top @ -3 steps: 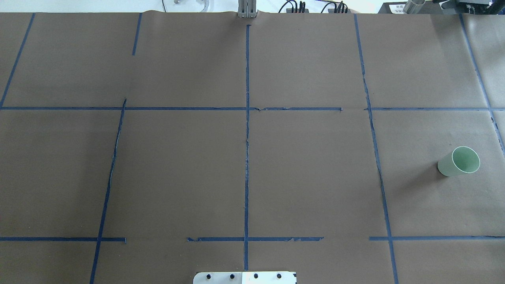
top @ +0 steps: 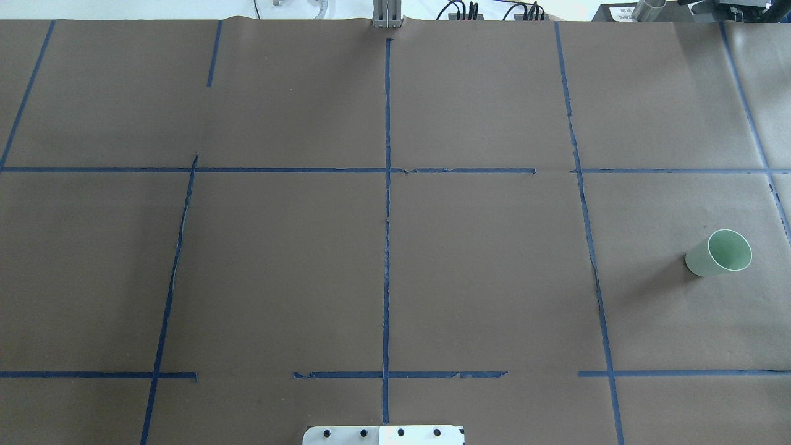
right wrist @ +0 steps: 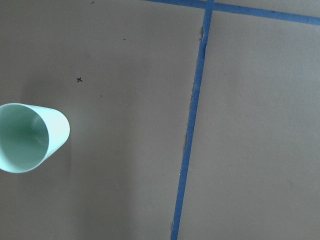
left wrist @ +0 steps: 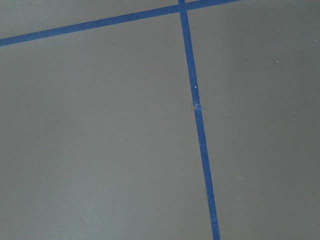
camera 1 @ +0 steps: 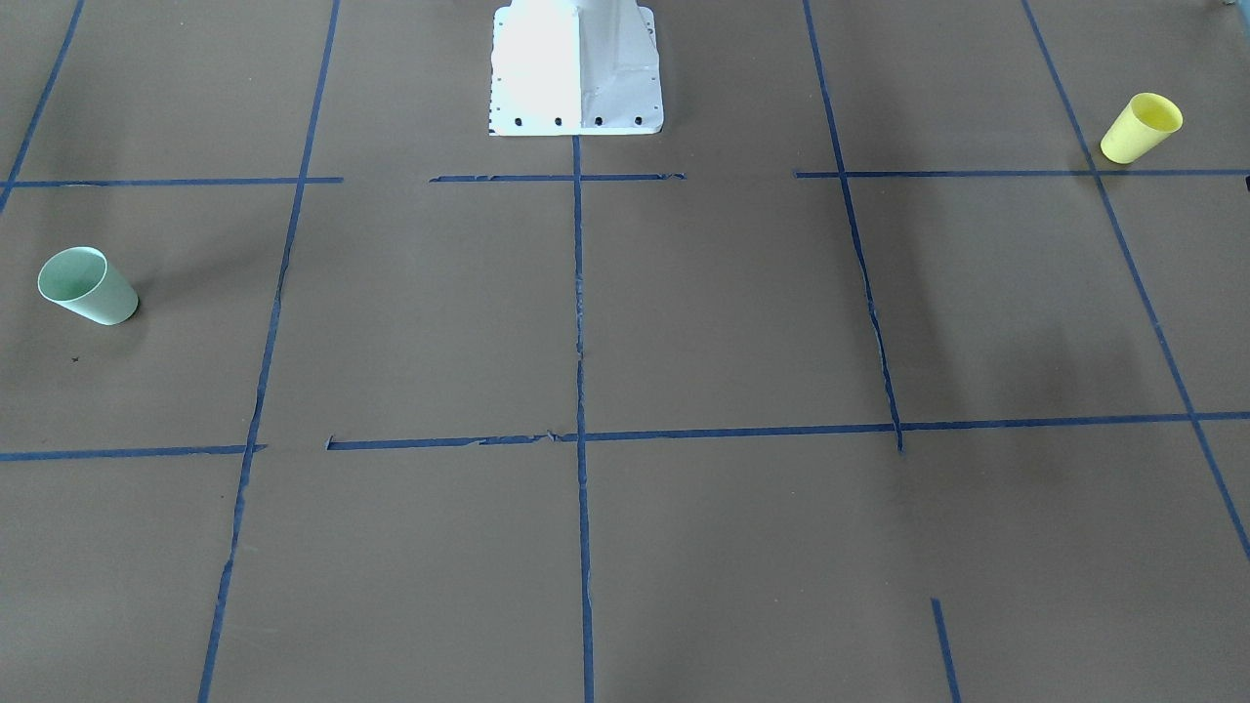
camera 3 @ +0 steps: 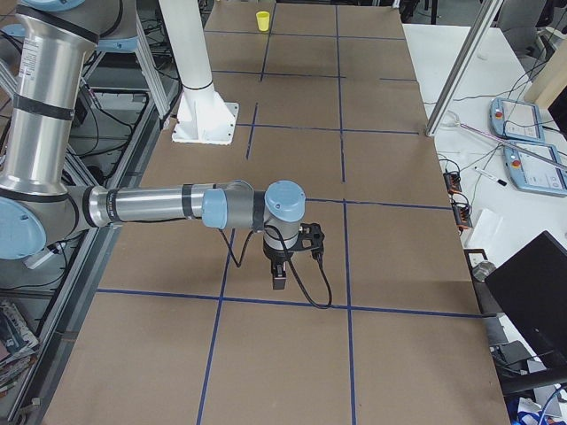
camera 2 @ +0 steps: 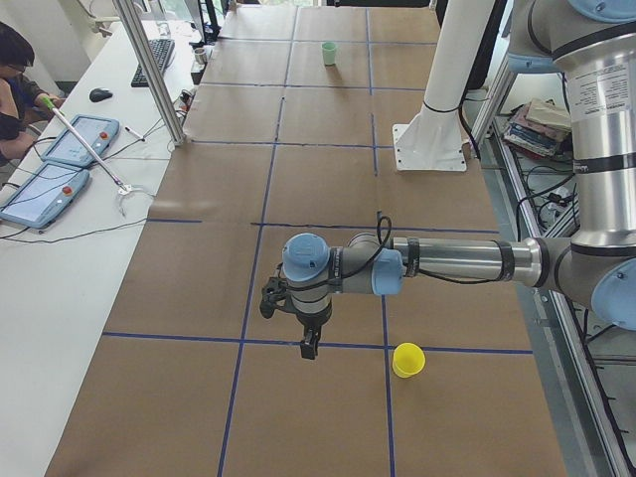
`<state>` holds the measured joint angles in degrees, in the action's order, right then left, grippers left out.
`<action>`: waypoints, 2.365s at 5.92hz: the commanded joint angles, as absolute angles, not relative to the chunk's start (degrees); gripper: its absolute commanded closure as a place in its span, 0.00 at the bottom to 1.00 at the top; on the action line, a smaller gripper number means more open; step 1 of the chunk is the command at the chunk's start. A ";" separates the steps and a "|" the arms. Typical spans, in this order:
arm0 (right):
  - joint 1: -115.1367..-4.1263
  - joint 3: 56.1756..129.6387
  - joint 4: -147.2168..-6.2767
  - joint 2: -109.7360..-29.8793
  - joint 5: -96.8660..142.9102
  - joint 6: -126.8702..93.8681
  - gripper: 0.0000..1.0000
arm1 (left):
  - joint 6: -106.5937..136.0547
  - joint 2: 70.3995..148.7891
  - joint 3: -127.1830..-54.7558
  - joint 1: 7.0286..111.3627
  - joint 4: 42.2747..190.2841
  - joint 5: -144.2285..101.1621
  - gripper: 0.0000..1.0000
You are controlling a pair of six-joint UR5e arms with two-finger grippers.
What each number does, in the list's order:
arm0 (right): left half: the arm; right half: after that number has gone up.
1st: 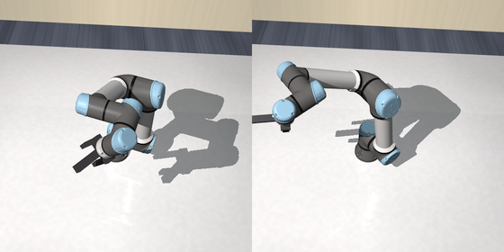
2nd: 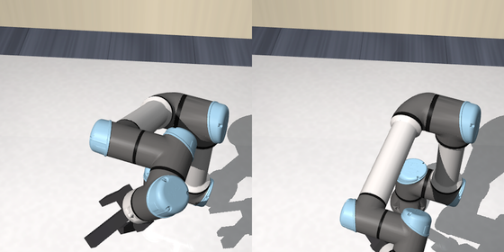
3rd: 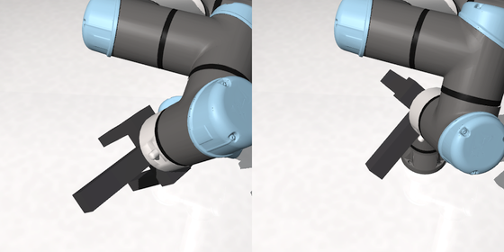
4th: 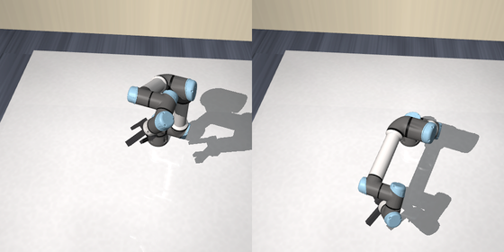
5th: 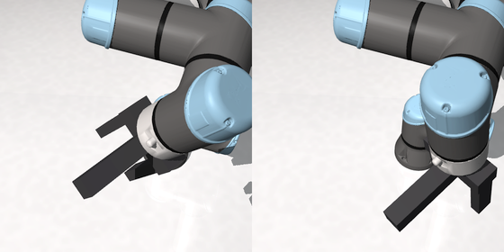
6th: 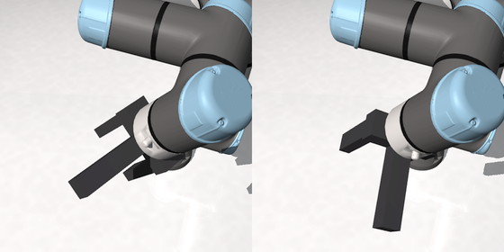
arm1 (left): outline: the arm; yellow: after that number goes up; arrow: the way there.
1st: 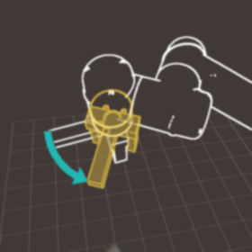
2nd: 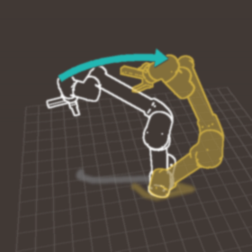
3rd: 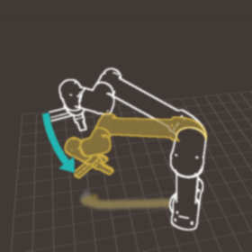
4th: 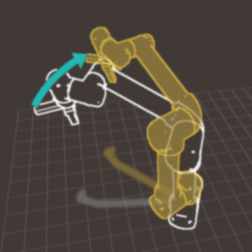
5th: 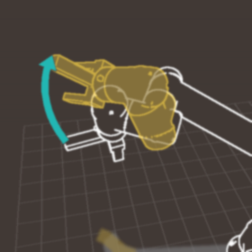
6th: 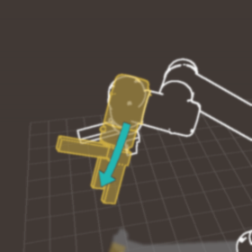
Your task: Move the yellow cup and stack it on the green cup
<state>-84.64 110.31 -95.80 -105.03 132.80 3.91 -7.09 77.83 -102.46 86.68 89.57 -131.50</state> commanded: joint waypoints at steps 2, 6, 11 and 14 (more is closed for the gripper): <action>-84.64 110.39 -95.80 -105.12 132.80 3.96 0.00 | -6.68 86.86 -103.36 86.66 90.35 -131.75 0.00; -84.55 110.30 -95.80 -105.12 132.89 3.87 0.00 | 22.26 84.14 -113.24 76.09 102.44 -128.96 0.00; -84.55 110.04 -95.80 -105.03 132.89 3.96 0.00 | 83.81 69.90 -129.81 42.76 102.66 -87.59 0.00; -84.55 109.95 -95.80 -105.03 132.89 3.96 0.00 | 129.14 68.64 -129.64 22.04 80.87 -69.64 0.00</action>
<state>-84.56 110.01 -95.80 -105.03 132.89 3.94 114.30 68.56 -129.67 28.54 89.60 -73.87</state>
